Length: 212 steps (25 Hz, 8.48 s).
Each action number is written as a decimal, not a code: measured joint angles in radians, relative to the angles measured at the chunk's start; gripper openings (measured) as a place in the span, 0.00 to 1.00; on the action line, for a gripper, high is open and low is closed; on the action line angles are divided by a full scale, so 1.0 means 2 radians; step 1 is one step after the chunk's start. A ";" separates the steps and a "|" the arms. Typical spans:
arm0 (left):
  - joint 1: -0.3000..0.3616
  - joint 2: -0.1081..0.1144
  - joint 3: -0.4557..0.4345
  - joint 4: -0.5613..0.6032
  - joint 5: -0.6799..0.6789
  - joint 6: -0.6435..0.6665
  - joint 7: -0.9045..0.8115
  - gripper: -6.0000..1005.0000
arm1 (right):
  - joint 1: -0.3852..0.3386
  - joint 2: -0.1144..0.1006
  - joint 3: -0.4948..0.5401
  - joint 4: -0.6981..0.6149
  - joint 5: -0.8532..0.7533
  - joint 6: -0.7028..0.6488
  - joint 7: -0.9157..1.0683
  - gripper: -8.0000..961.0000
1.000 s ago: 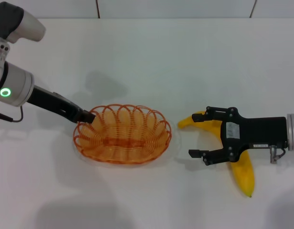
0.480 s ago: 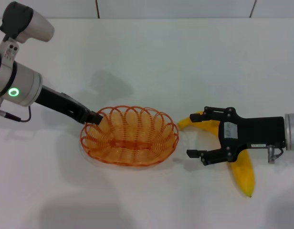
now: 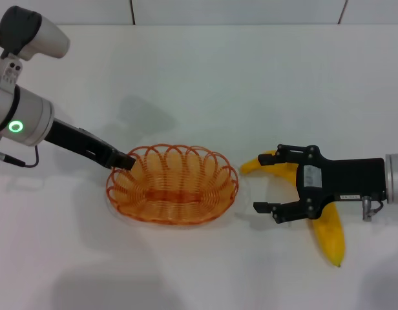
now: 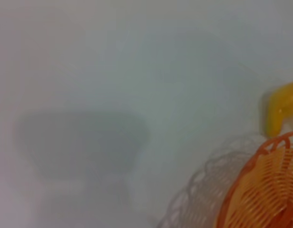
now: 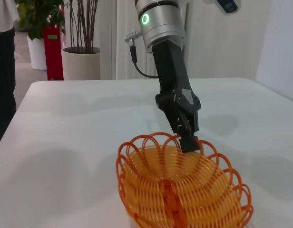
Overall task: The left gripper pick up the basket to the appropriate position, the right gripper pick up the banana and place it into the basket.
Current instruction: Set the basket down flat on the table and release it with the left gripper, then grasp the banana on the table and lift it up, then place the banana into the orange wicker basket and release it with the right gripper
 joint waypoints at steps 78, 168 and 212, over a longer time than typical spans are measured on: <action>0.247 0.014 -0.133 0.095 -0.201 0.140 0.411 0.85 | -0.038 0.000 0.018 -0.251 0.006 -0.089 0.248 0.93; 0.219 0.017 -0.137 0.085 -0.215 0.143 0.411 0.85 | 0.042 0.000 -0.185 -0.219 -0.127 -0.008 0.625 0.53; 0.223 0.017 -0.133 0.054 -0.209 0.161 0.452 0.84 | 0.053 0.000 -0.260 -0.262 0.132 -0.054 0.535 0.53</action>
